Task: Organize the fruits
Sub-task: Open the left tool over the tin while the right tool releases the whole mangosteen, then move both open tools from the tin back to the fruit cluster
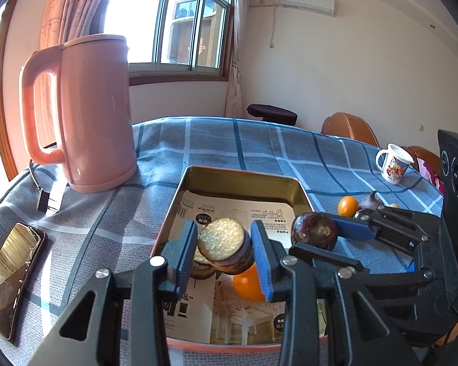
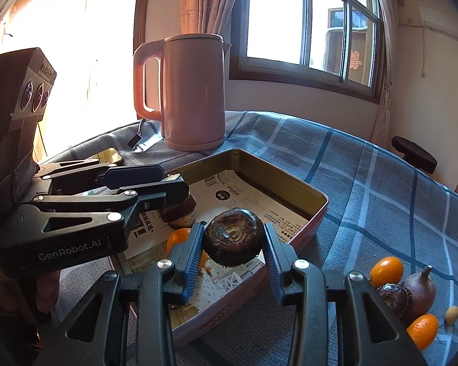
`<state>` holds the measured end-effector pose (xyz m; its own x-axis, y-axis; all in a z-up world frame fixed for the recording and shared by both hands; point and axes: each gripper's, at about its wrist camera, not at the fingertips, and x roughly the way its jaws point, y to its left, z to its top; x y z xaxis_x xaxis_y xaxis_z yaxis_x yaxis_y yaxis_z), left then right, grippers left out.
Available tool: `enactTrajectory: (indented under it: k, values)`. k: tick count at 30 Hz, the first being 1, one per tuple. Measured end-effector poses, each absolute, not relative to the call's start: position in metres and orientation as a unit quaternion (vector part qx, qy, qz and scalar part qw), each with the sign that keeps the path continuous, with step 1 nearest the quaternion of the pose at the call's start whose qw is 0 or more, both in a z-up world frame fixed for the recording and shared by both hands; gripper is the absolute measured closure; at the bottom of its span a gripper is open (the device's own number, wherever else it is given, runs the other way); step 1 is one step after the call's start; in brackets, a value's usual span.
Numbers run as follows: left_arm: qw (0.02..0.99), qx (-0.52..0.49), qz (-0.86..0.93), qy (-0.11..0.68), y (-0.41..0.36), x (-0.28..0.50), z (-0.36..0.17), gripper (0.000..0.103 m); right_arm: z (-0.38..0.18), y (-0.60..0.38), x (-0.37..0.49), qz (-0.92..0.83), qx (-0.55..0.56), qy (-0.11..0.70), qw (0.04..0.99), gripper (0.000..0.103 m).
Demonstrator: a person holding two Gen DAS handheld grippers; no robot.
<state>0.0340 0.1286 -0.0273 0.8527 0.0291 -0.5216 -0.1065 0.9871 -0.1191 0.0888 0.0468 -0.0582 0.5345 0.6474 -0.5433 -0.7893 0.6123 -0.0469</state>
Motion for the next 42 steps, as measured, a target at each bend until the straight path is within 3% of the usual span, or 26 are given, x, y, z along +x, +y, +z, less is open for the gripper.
enactTrajectory:
  k: [12, 15, 17, 23, 25, 32, 42]
  values:
    - [0.957, -0.060, 0.045, 0.280, 0.125, 0.038, -0.028, 0.063, -0.066, 0.060, 0.087, 0.423, -0.176, 0.265, 0.848, 0.062]
    - [0.958, -0.065, 0.052, 0.273, 0.127, 0.035, -0.027, 0.051, -0.063, 0.055, 0.085, 0.421, -0.167, 0.255, 0.854, 0.053]
    - [0.961, -0.071, 0.055, 0.263, 0.129, 0.030, -0.026, 0.041, -0.059, 0.045, 0.085, 0.419, -0.147, 0.245, 0.862, 0.040]
    - [0.965, -0.076, 0.046, 0.245, 0.117, 0.026, -0.020, 0.035, -0.051, 0.000, 0.087, 0.383, -0.116, 0.227, 0.888, 0.039]
    - [0.968, -0.071, 0.042, 0.238, 0.106, 0.027, -0.017, 0.026, -0.049, -0.021, 0.088, 0.359, -0.114, 0.220, 0.900, 0.039]
    - [0.971, -0.048, -0.006, 0.235, 0.059, 0.040, -0.008, 0.022, -0.043, -0.099, 0.102, 0.278, -0.096, 0.220, 0.930, 0.034]
    - [0.961, -0.004, -0.051, 0.271, -0.003, 0.075, -0.018, 0.022, -0.062, -0.130, 0.143, 0.261, -0.062, 0.310, 0.912, 0.034]
